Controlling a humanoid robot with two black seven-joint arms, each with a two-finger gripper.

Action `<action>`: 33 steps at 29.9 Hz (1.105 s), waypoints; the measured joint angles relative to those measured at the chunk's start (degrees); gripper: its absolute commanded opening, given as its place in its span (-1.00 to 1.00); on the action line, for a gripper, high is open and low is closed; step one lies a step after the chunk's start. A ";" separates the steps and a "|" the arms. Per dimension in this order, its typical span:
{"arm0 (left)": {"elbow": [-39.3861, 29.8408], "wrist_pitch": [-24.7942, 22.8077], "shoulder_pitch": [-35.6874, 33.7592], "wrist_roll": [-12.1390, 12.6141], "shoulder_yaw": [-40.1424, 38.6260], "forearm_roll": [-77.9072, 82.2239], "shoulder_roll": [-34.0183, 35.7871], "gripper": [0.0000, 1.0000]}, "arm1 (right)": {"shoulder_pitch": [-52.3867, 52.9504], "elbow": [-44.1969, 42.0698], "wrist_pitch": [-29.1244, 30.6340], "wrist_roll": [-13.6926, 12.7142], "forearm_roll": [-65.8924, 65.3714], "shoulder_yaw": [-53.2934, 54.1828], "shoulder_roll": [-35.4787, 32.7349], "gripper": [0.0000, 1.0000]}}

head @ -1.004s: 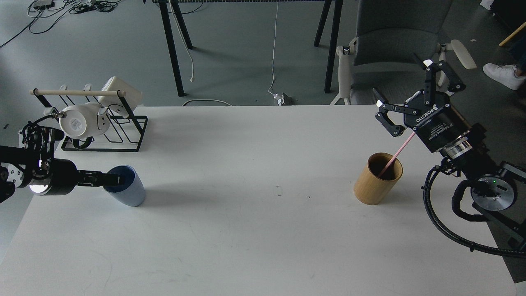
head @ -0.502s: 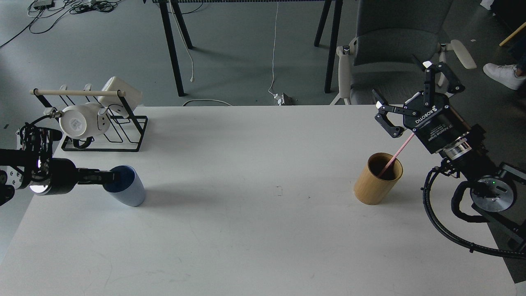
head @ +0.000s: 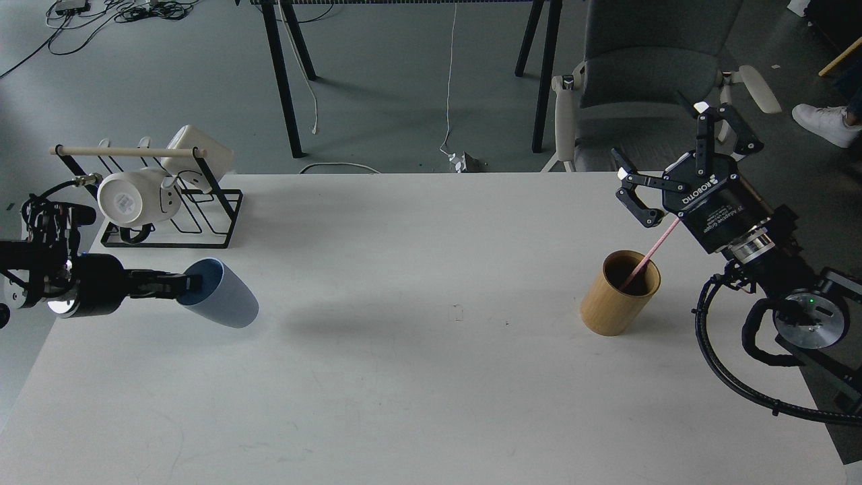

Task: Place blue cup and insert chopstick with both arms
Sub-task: 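Grasp the blue cup with the left gripper and lift it, then carry the blue cup toward the table center and set it down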

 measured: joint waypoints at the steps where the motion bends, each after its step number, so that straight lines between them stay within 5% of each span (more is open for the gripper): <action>1: -1.55 -0.15 -0.33 0.00 -0.80 -0.14 0.32 -0.95 | 0.00 -0.10 0.00 0.00 0.00 0.08 -0.03 0.89; 9: -5.94 -5.91 -10.41 0.00 -0.88 -0.59 -9.35 -0.95 | 0.02 -1.08 0.00 0.00 0.57 3.19 -2.59 0.89; 20: 14.95 -5.03 -22.91 0.00 17.29 -0.04 -38.52 -0.95 | -0.77 -2.88 0.00 0.00 0.97 3.42 -3.83 0.88; 33: 26.66 -2.02 -26.46 -0.01 27.93 0.44 -53.11 -0.95 | -1.66 -3.15 0.00 0.00 0.98 3.50 -3.81 0.88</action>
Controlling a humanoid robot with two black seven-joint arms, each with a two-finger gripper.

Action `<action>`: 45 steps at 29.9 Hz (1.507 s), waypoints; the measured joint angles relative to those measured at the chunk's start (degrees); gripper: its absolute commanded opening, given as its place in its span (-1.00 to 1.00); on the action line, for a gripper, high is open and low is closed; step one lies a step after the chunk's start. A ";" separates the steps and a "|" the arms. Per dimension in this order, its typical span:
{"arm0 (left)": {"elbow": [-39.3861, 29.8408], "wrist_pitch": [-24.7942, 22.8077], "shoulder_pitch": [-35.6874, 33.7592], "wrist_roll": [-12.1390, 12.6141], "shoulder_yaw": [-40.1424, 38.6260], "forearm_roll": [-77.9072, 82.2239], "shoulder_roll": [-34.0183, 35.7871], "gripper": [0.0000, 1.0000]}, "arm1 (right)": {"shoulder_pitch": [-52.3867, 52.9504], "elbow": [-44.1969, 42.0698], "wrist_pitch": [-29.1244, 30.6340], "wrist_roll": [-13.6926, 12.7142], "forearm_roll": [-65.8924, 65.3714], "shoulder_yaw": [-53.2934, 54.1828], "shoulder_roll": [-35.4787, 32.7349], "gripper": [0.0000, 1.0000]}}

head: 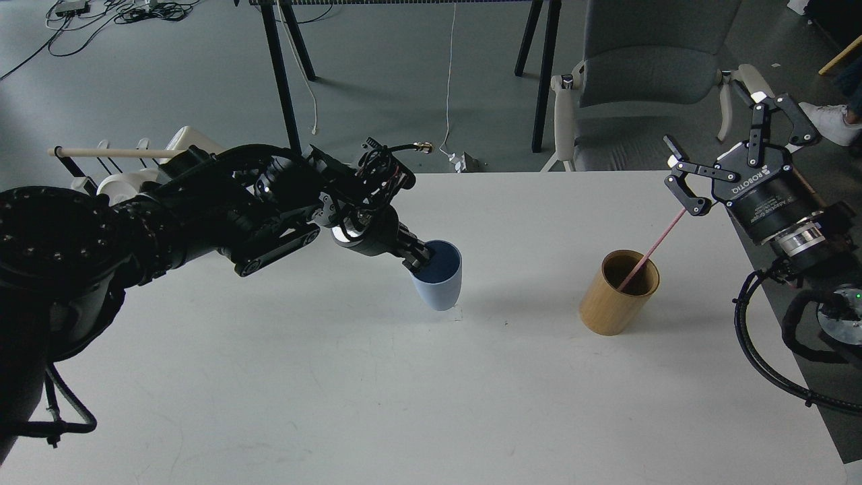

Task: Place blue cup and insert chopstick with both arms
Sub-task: 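Carry the blue cup toward the table center and set it down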

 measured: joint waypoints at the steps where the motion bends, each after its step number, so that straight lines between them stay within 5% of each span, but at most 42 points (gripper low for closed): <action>1: 0.06 0.05 0.00 0.00 0.15 0.00 -0.34 -0.94 | 0.00 -0.07 0.00 0.00 0.00 0.01 -0.02 0.88; 12: 4.91 0.15 0.57 0.00 3.12 0.00 -2.51 -0.93 | -0.01 -0.47 0.00 0.00 0.00 -0.05 -0.04 0.88; 35: 4.09 -0.48 1.22 0.00 3.13 -0.89 -2.53 -0.75 | -0.01 -1.40 0.00 0.00 0.00 0.02 0.02 0.88; 41: 4.09 -0.67 1.86 0.00 3.14 -1.03 -2.53 -0.62 | -0.01 -1.34 0.00 0.00 0.00 0.02 -0.01 0.88; 45: 4.14 -1.51 1.89 0.00 3.05 -1.26 -2.53 -0.36 | -0.01 -1.32 0.00 0.00 0.00 -0.03 -0.02 0.88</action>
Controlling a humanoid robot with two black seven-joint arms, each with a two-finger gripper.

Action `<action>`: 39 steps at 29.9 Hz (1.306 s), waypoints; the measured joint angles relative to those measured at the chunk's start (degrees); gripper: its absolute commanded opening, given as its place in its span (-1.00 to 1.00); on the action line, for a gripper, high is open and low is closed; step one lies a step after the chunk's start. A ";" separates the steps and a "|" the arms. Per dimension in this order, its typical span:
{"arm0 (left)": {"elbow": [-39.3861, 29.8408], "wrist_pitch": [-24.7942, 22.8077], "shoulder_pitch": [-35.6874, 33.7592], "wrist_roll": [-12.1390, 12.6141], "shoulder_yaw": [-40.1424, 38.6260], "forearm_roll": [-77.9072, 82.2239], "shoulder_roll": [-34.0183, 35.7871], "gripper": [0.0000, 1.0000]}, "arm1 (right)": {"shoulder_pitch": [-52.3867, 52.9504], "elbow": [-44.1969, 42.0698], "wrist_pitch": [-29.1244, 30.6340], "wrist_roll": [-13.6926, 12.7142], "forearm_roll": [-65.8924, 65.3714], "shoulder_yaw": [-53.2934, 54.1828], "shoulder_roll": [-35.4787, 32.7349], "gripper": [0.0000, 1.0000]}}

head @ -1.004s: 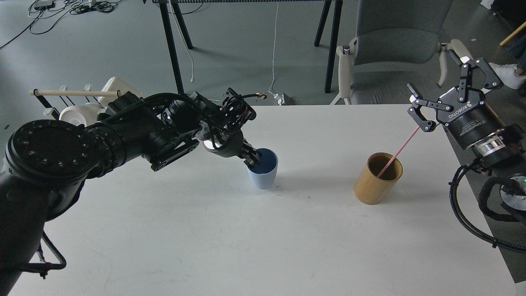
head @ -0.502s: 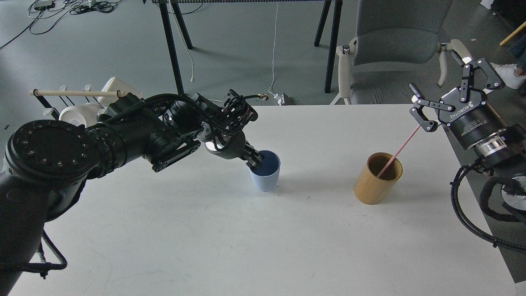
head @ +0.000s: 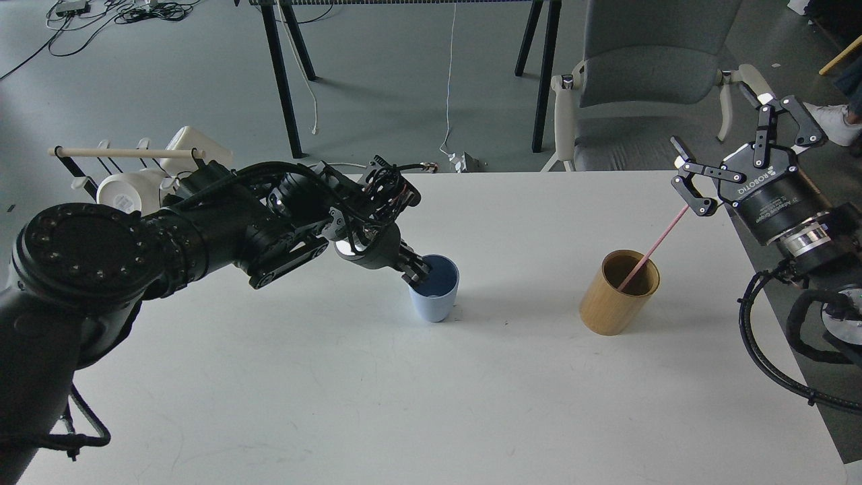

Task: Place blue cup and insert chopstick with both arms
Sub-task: 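Carry the blue cup toward the table center and set it down, then open the left gripper, release the blue cup, and retract the left arm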

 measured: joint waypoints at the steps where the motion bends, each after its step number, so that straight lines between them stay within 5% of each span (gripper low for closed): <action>1: 0.02 -0.45 0.00 0.00 -0.05 -0.03 0.00 -0.27 | 0.00 0.00 0.00 0.00 0.00 0.00 0.00 0.88; 8: 0.04 -2.65 0.00 0.00 -3.96 -1.06 1.48 0.54 | 0.18 0.07 0.00 0.00 0.00 -0.01 -0.05 0.88; 12: 0.47 -3.79 0.27 0.01 -8.44 -3.90 3.19 0.82 | 1.14 0.19 0.00 0.00 -0.22 -0.14 -0.29 0.89; 21: 0.22 -3.95 6.14 0.01 -21.35 -23.19 11.05 0.92 | 7.50 3.79 -1.67 0.00 -8.44 -0.63 -9.44 0.89; 25: 0.00 -3.96 10.06 0.02 -30.56 -33.40 13.95 0.92 | 10.57 5.32 -11.16 0.00 -18.29 -0.42 -14.36 0.89; 33: -0.44 -3.93 15.17 0.02 -54.30 -51.54 17.52 0.93 | 9.45 9.58 -41.89 0.01 -43.09 -2.28 -17.62 0.88; 39: -0.42 -3.91 15.56 0.02 -58.60 -63.00 19.73 0.93 | 7.28 9.47 -54.61 0.01 -53.79 -10.32 -15.52 0.88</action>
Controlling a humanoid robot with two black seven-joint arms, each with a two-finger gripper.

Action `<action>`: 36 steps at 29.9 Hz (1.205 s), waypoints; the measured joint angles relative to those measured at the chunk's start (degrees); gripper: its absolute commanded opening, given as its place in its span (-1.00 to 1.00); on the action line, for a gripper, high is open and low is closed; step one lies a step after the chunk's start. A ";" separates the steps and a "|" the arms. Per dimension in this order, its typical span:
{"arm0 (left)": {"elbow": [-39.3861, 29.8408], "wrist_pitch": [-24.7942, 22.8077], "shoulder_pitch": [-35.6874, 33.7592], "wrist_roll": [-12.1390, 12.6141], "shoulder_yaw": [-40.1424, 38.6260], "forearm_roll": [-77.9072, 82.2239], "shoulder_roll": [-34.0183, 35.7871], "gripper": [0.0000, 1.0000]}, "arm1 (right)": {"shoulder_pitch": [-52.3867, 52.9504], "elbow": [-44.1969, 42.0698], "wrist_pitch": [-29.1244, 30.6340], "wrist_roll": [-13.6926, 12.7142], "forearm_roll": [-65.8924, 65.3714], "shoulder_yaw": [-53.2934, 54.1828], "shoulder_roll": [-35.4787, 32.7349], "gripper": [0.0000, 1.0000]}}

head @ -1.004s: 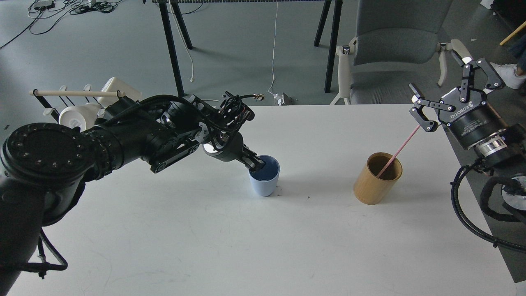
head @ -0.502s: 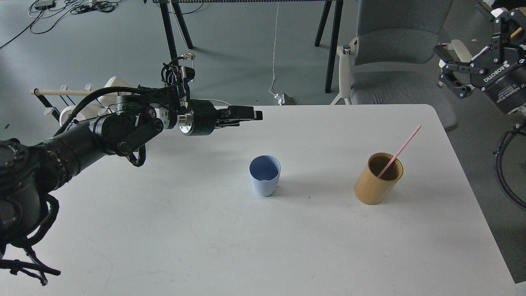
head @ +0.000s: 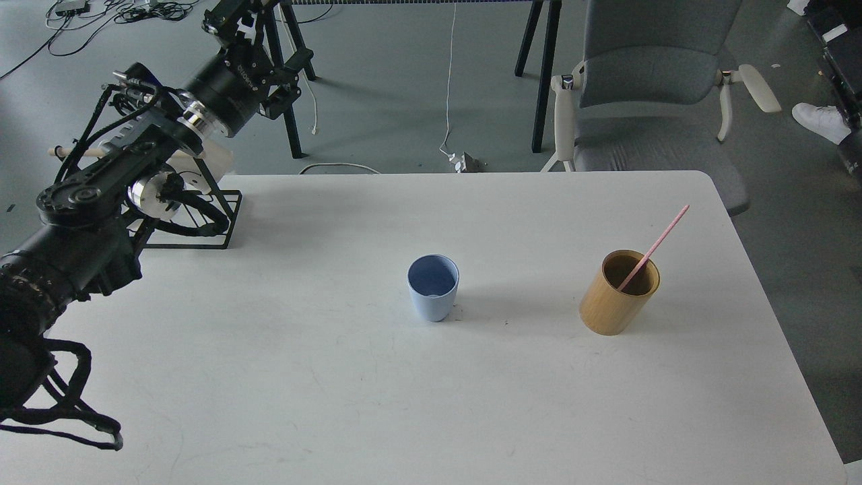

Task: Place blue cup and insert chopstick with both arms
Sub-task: 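Open the left gripper, release the blue cup, and retract the left arm, then reach the right gripper to the pink straw in the tan cup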

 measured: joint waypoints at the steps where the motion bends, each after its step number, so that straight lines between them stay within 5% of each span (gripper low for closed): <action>1: 0.01 0.00 0.00 0.00 -0.14 -0.92 0.49 0.93 | -0.27 -0.18 -0.58 0.00 -0.88 -1.47 0.38 0.88; 16: 0.01 -0.03 1.18 -0.01 -0.26 -5.84 2.36 0.93 | -3.59 -9.50 -1.40 0.00 -7.01 -13.29 12.17 0.84; 22: 0.01 -0.04 1.79 -0.01 -0.26 -5.85 2.09 0.94 | -3.94 -10.35 -1.40 0.00 -7.11 -14.29 14.74 0.23; 26: 0.01 -0.03 2.82 -0.01 -0.26 -5.85 2.08 0.94 | -4.03 -11.03 -1.40 0.00 -7.24 -15.01 15.34 0.06; 30: 0.01 -0.03 3.42 -0.01 -0.26 -5.82 2.07 0.95 | -3.91 -11.38 -1.40 0.00 -7.59 -16.85 15.78 -0.34; 36: 0.25 -0.03 3.69 -0.01 -0.26 -5.84 2.16 0.95 | -4.16 -11.48 -1.39 -0.01 -7.90 -17.22 16.25 -0.57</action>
